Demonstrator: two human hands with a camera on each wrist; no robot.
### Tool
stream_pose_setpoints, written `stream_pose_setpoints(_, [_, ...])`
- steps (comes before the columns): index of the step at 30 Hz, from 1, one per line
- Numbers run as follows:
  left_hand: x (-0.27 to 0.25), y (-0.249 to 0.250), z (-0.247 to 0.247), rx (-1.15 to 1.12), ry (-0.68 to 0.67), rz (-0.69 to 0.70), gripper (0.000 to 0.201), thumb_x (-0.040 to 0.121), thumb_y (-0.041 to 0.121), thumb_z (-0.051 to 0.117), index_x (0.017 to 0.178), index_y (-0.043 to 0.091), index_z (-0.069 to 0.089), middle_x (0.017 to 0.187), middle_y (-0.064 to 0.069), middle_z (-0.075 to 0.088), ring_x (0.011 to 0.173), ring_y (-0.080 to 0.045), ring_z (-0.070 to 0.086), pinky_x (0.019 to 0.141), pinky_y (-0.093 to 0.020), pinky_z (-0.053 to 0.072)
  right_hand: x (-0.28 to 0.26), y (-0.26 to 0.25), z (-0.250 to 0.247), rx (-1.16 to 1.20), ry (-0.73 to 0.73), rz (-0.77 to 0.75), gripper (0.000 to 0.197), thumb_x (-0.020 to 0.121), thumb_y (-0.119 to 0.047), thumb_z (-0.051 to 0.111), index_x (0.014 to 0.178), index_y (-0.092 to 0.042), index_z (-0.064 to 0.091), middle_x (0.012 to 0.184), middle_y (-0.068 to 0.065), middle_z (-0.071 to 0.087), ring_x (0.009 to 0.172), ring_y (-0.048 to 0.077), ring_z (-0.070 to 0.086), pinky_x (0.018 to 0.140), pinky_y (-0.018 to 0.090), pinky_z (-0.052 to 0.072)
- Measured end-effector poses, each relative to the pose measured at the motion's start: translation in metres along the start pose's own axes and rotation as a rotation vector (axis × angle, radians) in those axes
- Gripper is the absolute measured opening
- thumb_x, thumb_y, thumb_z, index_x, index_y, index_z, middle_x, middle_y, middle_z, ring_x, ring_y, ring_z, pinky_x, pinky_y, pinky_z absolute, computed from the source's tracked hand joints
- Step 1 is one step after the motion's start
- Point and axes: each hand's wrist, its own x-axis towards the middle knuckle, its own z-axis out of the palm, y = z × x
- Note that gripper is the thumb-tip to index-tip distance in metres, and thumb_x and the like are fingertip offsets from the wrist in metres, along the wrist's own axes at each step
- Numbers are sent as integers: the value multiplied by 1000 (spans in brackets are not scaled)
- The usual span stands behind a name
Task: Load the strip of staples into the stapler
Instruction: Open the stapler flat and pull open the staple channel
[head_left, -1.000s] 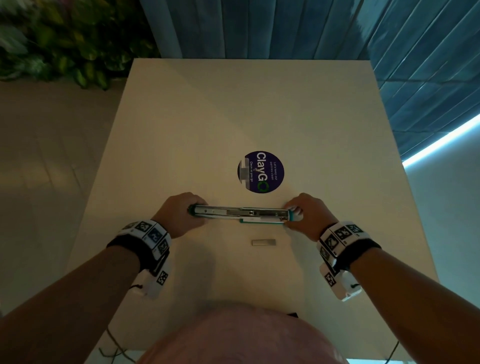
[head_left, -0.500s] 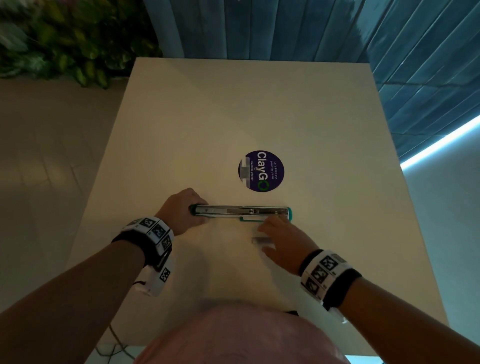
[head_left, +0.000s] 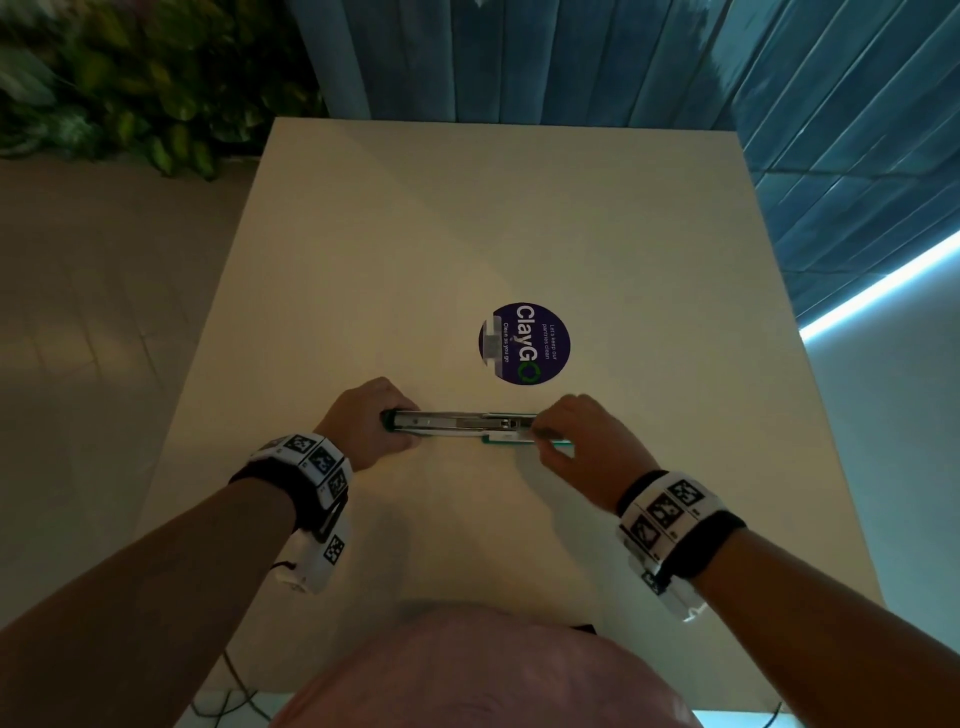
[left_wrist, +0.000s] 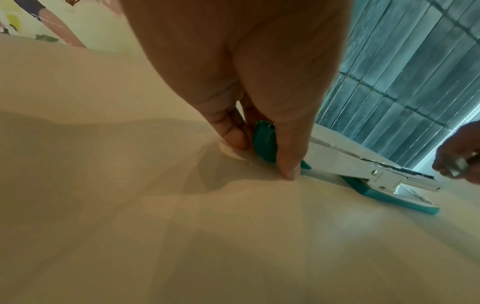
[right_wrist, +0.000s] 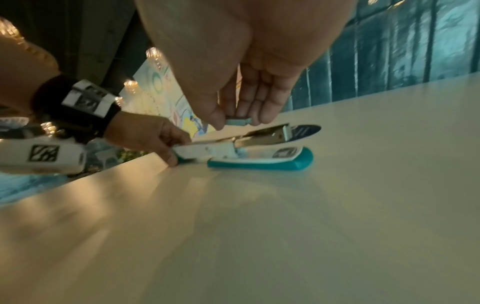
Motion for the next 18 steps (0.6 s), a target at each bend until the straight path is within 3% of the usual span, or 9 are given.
stream_pose_setpoints(6, [1, -2, 1, -11, -5, -1, 33, 67, 20, 80, 97, 15, 68, 94, -11, 60, 82, -24, 57, 74, -31, 43, 14, 8, -9, -99, -39, 53, 8, 85, -13, 51, 88, -11, 58, 91, 10, 58, 83, 18, 42, 80, 39, 49])
stream_pose_setpoints(10, [2, -3, 0, -16, -16, -10, 32, 68, 21, 79, 98, 16, 68, 95, -10, 60, 81, -23, 56, 72, -29, 41, 15, 7, -9, -137, -75, 51, 17, 88, -16, 48, 100, -11, 58, 98, 9, 57, 94, 23, 48, 80, 34, 46])
stream_pose_setpoints(14, [2, -3, -1, -6, -23, 1, 33, 68, 21, 78, 99, 14, 68, 95, -10, 60, 82, -24, 56, 73, -29, 41, 17, 9, -9, -182, -103, 36, 17, 89, -16, 46, 99, -12, 59, 98, 8, 57, 94, 23, 48, 76, 29, 41])
stream_pose_setpoints(18, [2, -2, -1, -1, -27, 4, 33, 69, 22, 78, 99, 15, 68, 94, -10, 59, 81, -24, 55, 72, -29, 40, 18, 11, -12, -187, -134, 53, 21, 91, -19, 44, 103, -13, 60, 102, 8, 59, 98, 22, 48, 84, 35, 45])
